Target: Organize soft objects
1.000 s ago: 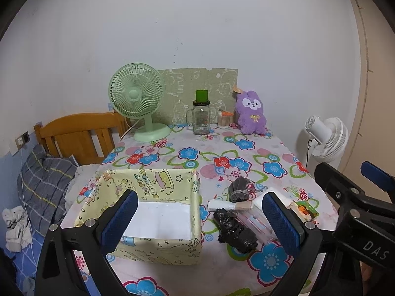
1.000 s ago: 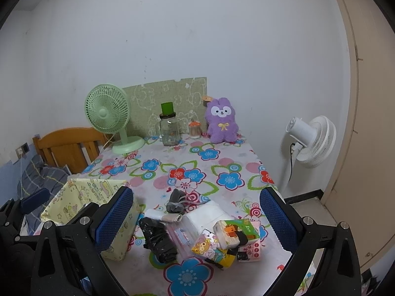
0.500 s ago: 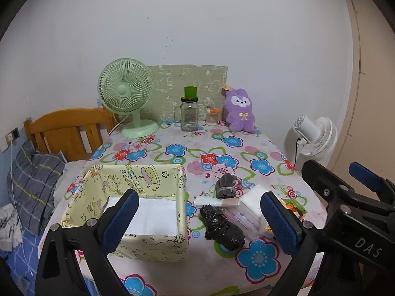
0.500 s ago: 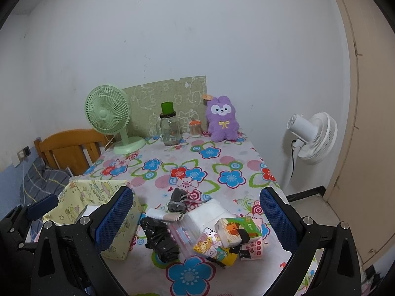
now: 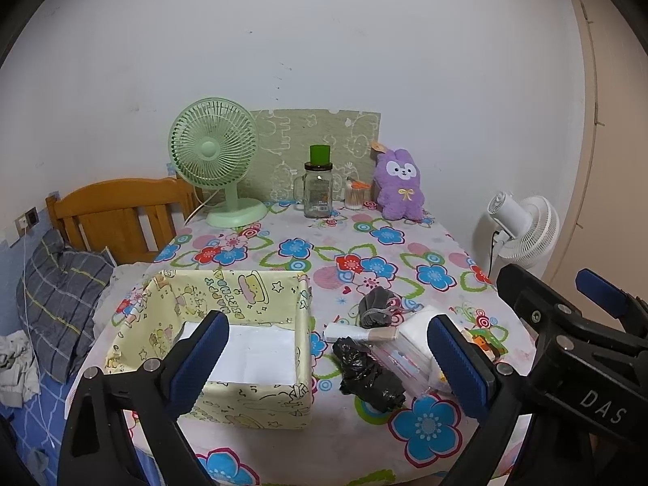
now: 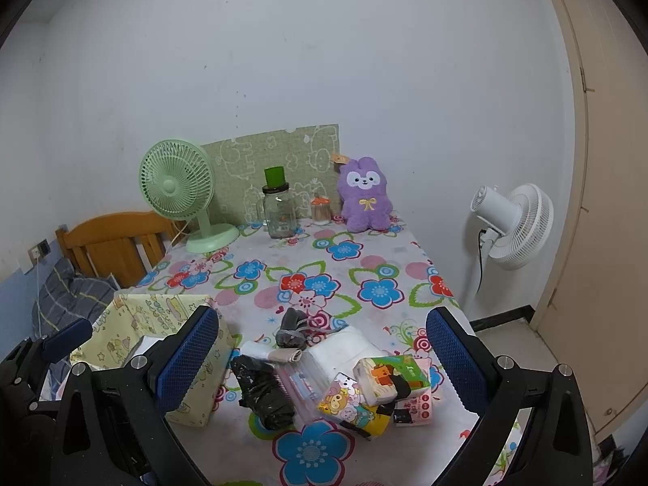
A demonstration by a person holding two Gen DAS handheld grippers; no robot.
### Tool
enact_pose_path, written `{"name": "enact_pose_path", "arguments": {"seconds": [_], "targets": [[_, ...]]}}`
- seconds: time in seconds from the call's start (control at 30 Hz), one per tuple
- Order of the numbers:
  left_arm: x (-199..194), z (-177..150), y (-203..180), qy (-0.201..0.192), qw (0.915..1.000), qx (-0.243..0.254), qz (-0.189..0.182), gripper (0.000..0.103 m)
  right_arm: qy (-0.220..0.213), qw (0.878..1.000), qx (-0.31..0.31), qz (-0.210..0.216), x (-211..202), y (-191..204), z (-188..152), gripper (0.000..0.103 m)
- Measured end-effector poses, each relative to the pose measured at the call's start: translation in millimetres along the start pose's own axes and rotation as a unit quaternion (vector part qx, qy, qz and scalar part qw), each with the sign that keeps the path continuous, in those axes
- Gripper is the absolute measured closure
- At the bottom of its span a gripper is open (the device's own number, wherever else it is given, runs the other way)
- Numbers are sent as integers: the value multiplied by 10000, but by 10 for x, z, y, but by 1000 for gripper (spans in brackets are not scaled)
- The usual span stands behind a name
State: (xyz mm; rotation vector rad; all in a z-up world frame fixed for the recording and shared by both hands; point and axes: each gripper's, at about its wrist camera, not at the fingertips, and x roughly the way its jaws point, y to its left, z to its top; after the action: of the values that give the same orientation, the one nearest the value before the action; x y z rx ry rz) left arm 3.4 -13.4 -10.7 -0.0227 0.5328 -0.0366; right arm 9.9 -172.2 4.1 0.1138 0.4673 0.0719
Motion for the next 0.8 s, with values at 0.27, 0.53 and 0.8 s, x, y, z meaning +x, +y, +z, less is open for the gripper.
{"name": "enact_pose_path", "arguments": {"seconds": [0.27,0.53,0.8], "targets": [[10,10,14,40,10000,-21,34,4,-35,10000,-64,6,-23,31,1,0],[-4,0,12,-27,9999,-23,119,4,-21,10000,-82,45,-39,23,9,0],[-15,-2,10,-33,9999,-8,122,4,-19,9999,-15,146,-42,15,-3,0]]}}
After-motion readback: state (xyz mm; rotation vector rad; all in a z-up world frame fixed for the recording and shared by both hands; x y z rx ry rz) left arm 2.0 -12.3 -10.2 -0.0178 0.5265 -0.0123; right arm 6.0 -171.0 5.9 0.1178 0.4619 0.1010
